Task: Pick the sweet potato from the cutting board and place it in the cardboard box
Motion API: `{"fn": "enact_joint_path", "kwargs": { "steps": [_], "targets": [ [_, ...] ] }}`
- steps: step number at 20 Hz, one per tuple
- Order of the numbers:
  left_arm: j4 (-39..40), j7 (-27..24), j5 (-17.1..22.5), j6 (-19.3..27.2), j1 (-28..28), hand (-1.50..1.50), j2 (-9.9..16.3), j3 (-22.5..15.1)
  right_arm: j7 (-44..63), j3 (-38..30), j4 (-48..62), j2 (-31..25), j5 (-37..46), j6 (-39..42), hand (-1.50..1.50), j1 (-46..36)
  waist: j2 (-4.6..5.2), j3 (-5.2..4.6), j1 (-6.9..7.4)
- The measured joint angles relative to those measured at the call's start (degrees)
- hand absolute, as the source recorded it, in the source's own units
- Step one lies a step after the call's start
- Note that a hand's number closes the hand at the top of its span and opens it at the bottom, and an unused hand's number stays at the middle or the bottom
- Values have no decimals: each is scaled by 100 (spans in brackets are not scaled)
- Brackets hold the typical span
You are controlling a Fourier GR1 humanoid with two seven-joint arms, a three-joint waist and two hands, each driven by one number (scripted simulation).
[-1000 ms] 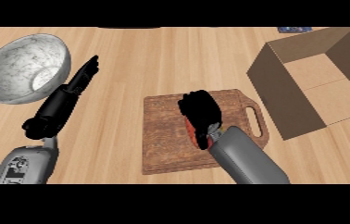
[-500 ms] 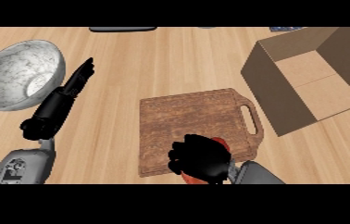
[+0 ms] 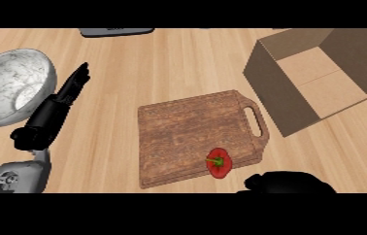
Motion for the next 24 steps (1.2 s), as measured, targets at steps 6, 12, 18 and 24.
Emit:
{"fn": "enact_joint_path", "kwargs": {
  "steps": [6, 12, 18, 24],
  "targets": [
    [-80, -6, 5, 14, 14, 0, 21, 44, -474, -1796, -155, -885, -2054, 100, 150, 747, 49, -10, -8],
    [-91, -121, -47, -58, 23, 0, -44, -97, -302, -3526, 568, -1469, -3949, 807, 150, 853, 83, -24, 255],
    [-121, 66, -123, -104, -194, 0, -197, -290, 201, -4139, 1962, -1730, -4704, 1478, 150, -131, 118, -26, 527],
    [54, 83, -121, -188, -517, 0, -248, -305, 43, -3696, 3329, -1806, -3656, 1384, 150, -1219, 158, -25, 703]
  ]
}}
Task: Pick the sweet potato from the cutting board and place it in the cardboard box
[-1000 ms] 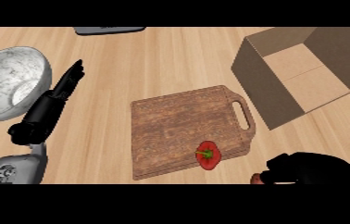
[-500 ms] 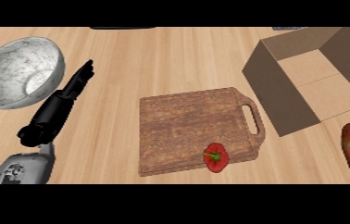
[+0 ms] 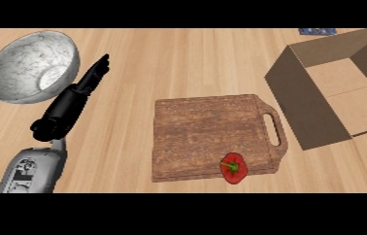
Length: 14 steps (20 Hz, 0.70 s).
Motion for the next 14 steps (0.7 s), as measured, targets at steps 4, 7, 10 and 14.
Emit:
{"fn": "enact_joint_path", "kwargs": {
  "steps": [4, 7, 10, 14],
  "targets": [
    [74, -109, -36, -37, -40, 0, -12, -35, -58, 562, 630, -186, 772, 78, 150, -429, 30, 1, 97],
    [6, -97, -43, -63, -7, 0, -34, -73, -229, 936, 1234, -168, 1255, 62, 150, -816, 39, 3, 160],
    [41, -79, -69, -54, -77, 0, -62, -87, -420, 1347, 1787, -93, 1816, -118, 150, -1118, 56, 7, 194],
    [95, -85, -44, -111, -158, 0, -39, -55, -638, 1835, 2487, 4, 2405, -196, -150, -1526, 68, 8, 221]
  ]
}}
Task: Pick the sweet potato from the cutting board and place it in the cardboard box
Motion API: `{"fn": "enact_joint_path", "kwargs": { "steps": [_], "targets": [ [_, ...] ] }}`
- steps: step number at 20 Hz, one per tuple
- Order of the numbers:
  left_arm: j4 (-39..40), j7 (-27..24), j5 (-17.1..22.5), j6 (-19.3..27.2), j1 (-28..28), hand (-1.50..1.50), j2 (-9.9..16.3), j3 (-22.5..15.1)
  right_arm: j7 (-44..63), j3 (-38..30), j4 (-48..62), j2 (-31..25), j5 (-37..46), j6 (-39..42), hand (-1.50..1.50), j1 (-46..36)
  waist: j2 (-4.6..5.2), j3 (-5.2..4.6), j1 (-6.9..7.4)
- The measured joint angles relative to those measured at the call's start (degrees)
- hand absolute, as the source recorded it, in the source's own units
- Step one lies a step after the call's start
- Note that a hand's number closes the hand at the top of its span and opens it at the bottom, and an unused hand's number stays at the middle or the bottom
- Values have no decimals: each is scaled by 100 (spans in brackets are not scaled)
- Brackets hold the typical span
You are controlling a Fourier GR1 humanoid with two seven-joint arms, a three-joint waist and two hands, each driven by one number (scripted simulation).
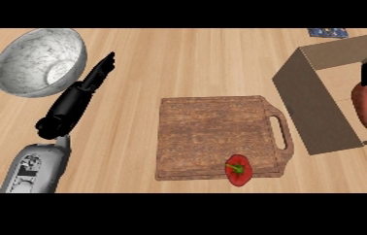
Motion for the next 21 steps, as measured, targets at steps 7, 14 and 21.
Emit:
{"fn": "enact_joint_path", "kwargs": {
  "steps": [7, 14, 21],
  "targets": [
    [79, -76, -95, 86, -12, 0, -60, -20, -506, 374, 569, 188, -128, 7, -150, -376, 11, 7, -14],
    [63, -86, -97, 103, 44, 0, -72, -12, -174, -96, 919, 964, -2058, 698, -150, -239, 9, 14, -40],
    [46, -100, -78, 54, 13, 0, -103, -61, 906, -612, 1649, 1144, -3672, 1768, -150, -488, 45, 13, 27]
  ]
}}
